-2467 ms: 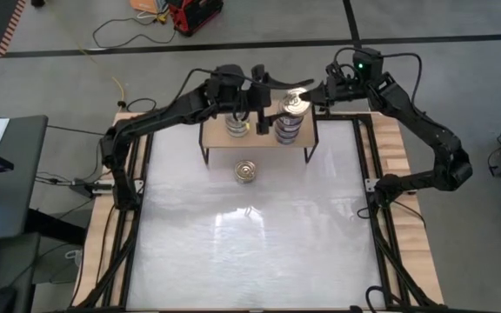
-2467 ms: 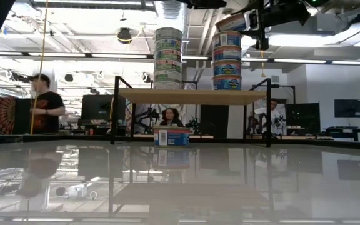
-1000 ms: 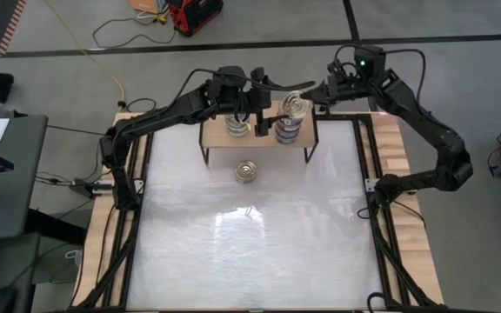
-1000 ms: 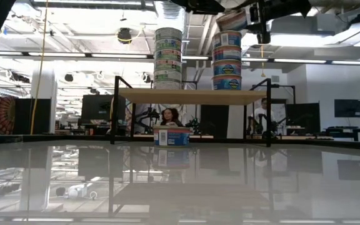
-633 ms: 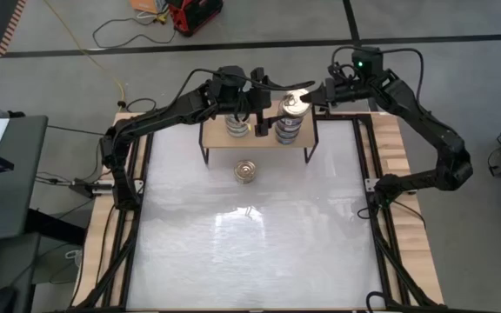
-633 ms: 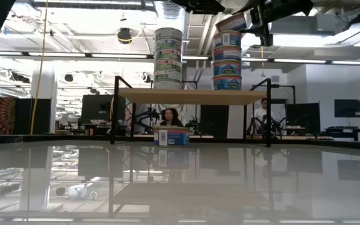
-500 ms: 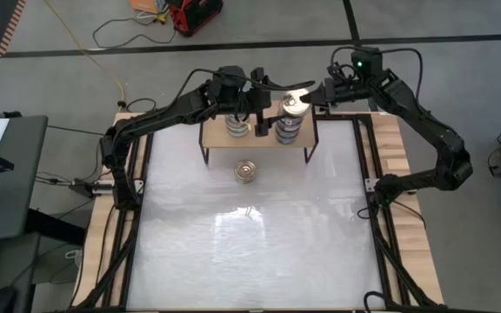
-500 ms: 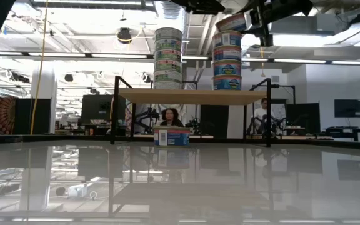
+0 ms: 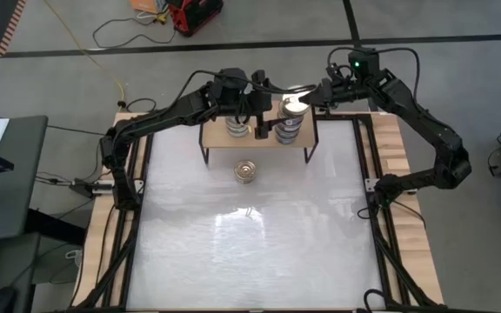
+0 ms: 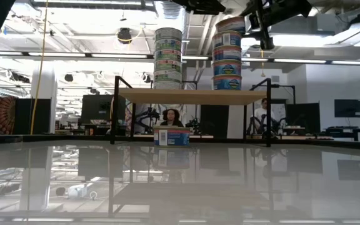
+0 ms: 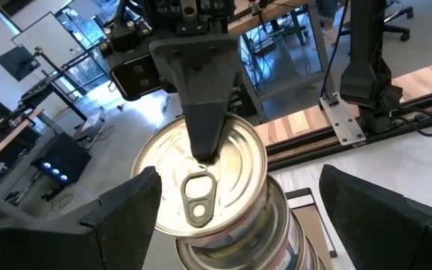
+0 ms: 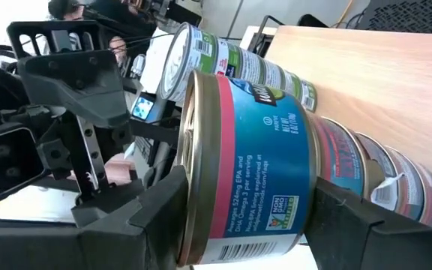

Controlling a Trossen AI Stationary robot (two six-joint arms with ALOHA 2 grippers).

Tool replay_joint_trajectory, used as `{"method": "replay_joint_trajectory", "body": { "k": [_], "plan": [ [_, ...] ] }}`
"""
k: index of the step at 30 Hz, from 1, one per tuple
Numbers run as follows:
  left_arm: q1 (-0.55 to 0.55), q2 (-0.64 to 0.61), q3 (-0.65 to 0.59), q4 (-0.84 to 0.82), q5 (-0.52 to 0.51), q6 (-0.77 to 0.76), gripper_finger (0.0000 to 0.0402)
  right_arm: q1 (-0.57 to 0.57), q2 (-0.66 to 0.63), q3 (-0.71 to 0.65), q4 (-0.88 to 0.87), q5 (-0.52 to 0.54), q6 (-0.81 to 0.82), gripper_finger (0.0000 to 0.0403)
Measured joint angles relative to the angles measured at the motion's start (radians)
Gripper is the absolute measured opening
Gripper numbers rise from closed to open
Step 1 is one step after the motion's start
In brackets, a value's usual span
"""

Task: Stack canned seafood by type on shelf
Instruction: Stack the blue pink tuna can on top of the other blue pink tuna cans on the shelf

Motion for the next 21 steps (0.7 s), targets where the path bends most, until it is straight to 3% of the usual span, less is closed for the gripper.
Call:
{"method": "replay_joint_trajectory", "body": {
  "k": [9, 21],
  "plan": [
    [0.000, 0.000, 0.000, -0.012, 0.000, 0.005, 0.0347, 0.000, 0.000, 0.036, -0.022, -0.004, 0.008, 0.0256],
    [0.000, 0.000, 0.000, -0.029, 0.002, 0.009, 0.0347, 0.001, 0.017, 0.093, -0.178, 0.052, -0.066, 0.0256]
  ]
}}
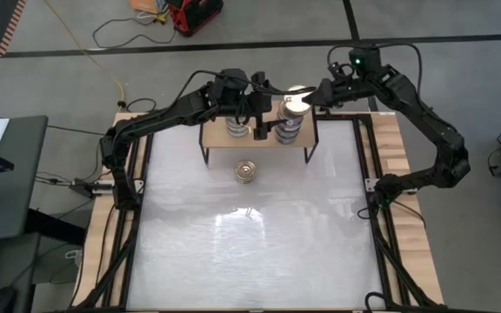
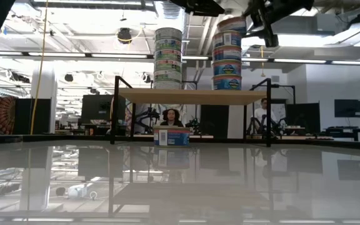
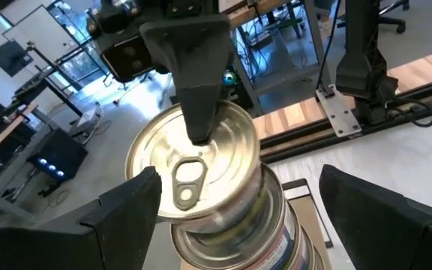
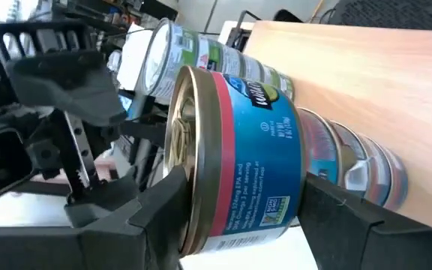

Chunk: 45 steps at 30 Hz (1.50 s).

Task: Stack canned seafood by type on shelf
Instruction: Stack the blue pink tuna can on top of the other blue pink tuna cans on the shelf

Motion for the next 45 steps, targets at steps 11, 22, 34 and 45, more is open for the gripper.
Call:
{"method": "replay_joint_trajectory", "body": {
  "k": [11, 22, 34, 45],
  "plan": [
    [-0.001, 0.000, 0.000, -0.002, 0.000, -0.014, 0.0347, 0.006, -0.003, 0.000, 0.003, 0.039, -0.014, 0.0256],
    [-0.001, 0.000, 0.000, -0.002, -0.006, -0.009, 0.0347, 0.035, -0.003, 0.000, 0.003, 0.039, -0.010, 0.0256],
    [-0.001, 0.000, 0.000, -0.003, -0.006, -0.004, 0.0347, 0.041, -0.003, 0.000, 0.000, 0.023, 0.014, 0.0256],
    [-0.001, 0.000, 0.000, -0.001, -0.007, 0.008, 0.0347, 0.032, -0.003, 0.050, -0.055, 0.016, 0.006, 0.0256]
  ]
}}
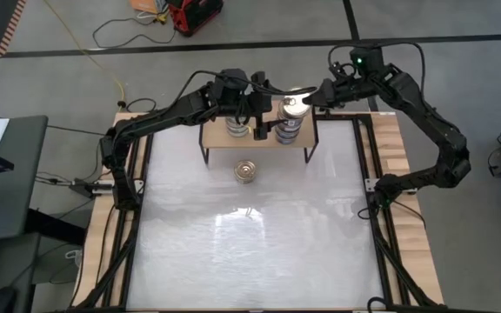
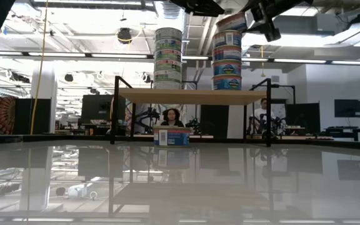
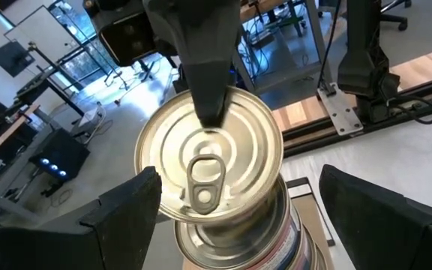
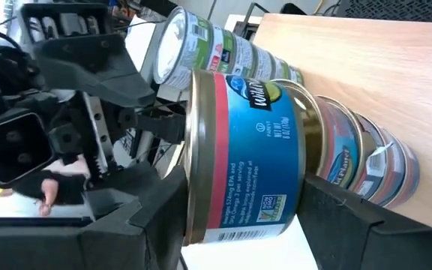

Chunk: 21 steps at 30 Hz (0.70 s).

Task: Stack canned seafood by type on shelf
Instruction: Stack the blue pink tuna can on top of the other blue pink tuna cans on the shelf

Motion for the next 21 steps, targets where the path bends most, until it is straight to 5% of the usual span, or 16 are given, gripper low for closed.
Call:
{"method": "replay_joint_trajectory", "body": {
  "k": [21],
  "plan": [
    [0.000, 0.000, 0.000, -0.012, 0.000, -0.005, 0.0347, 0.013, 0.013, 0.008, -0.053, 0.018, 0.008, 0.0256]
  ]
}}
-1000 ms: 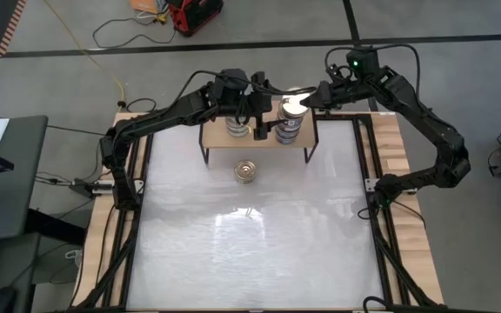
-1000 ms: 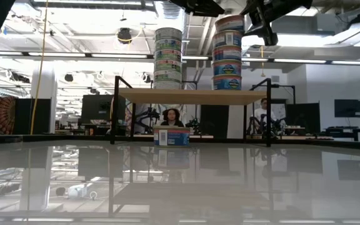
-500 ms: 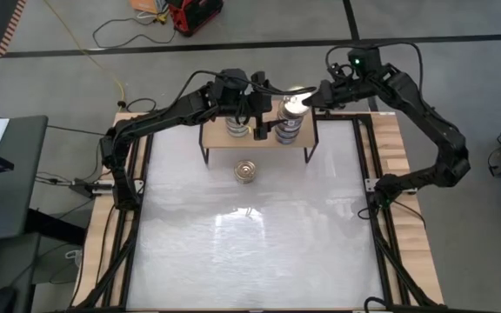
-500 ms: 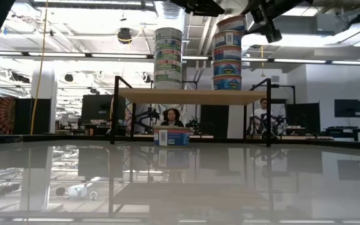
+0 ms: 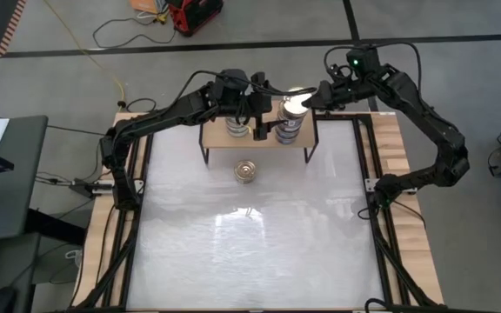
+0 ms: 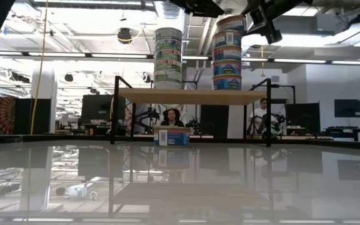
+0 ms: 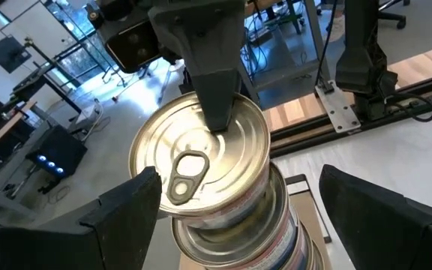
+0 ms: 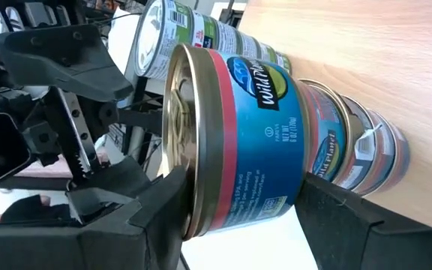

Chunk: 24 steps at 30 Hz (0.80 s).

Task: Stack canned seafood by type on shelf
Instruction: Stack the blue pink tuna can on top of the other blue pink tuna cans on the shelf

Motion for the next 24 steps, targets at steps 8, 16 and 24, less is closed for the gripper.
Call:
{"method": "replay_joint_trajectory", "body": {
  "k": [8, 16, 24],
  "plan": [
    [0.000, 0.000, 0.000, 0.006, 0.000, 0.008, 0.0347, 0.000, 0.001, 0.067, -0.039, 0.005, -0.009, 0.0256],
    [0.000, 0.000, 0.000, 0.007, 0.006, 0.003, 0.0347, 0.022, 0.050, 0.066, -0.066, 0.042, -0.052, 0.0256],
    [0.000, 0.000, 0.000, -0.009, 0.018, 0.023, 0.0347, 0.019, 0.049, 0.066, -0.074, 0.031, -0.053, 0.0256]
  ]
}}
